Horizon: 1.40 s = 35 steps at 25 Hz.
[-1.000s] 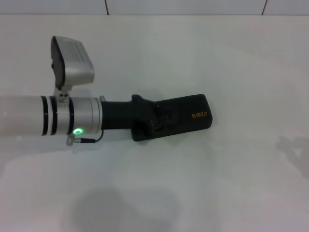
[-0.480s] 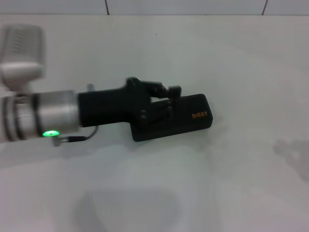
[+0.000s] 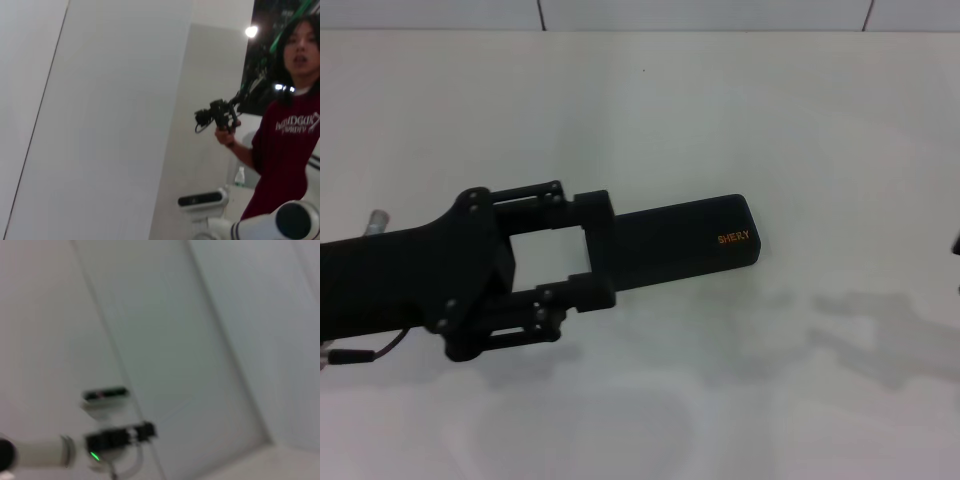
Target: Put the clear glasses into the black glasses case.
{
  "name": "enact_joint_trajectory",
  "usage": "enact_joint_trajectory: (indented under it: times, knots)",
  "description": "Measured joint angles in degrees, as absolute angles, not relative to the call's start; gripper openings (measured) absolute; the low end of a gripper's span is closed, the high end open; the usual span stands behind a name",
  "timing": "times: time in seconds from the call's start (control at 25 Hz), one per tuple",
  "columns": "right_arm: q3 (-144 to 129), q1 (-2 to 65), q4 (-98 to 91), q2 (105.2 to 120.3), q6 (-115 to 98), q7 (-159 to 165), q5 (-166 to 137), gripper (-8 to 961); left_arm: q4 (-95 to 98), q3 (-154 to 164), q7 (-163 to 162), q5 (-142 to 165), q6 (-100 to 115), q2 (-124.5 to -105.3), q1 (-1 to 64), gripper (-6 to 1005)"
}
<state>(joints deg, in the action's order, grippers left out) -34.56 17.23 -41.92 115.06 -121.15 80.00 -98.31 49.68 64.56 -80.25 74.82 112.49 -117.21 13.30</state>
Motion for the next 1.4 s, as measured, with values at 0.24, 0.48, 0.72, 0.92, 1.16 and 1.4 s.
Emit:
enact_joint_trajectory:
  times: [0.24,0.48,0.72,0.92,1.16,1.4]
  knots:
    - [-39.7,22.5,-36.2,115.74,-122.6,75.1,-97.4,442,49.3,64.2,-79.8,78.2,112.9,-116.73,12.6,635]
    - [-43.8,28.2,-30.7,115.82,-122.1,72.1,-96.3,579,49.2,63.0,-79.3,87.4,112.7,-116.72,13.1,647]
    - [-48.3,31.4,-29.6,116.0,-118.6,72.4,-95.9,609,49.2,60.9,-78.2,89.3,112.7,-116.2,13.3,654]
    - [-51.3,33.4,-26.6,116.2,-113.7,72.5,-94.9,691,49.2,60.5,-78.6,89.1,113.1,-115.39,13.3,656]
    - [-53.4,34.7,-25.4,116.19,-111.8,72.3,-93.9,852,49.3,59.9,-78.7,88.8,113.2,-114.88,13.3,657]
    - [-53.5,34.8,-25.4,116.19,-111.2,72.3,-92.9,885,49.3,58.8,-78.9,88.8,113.2,-114.65,13.4,659]
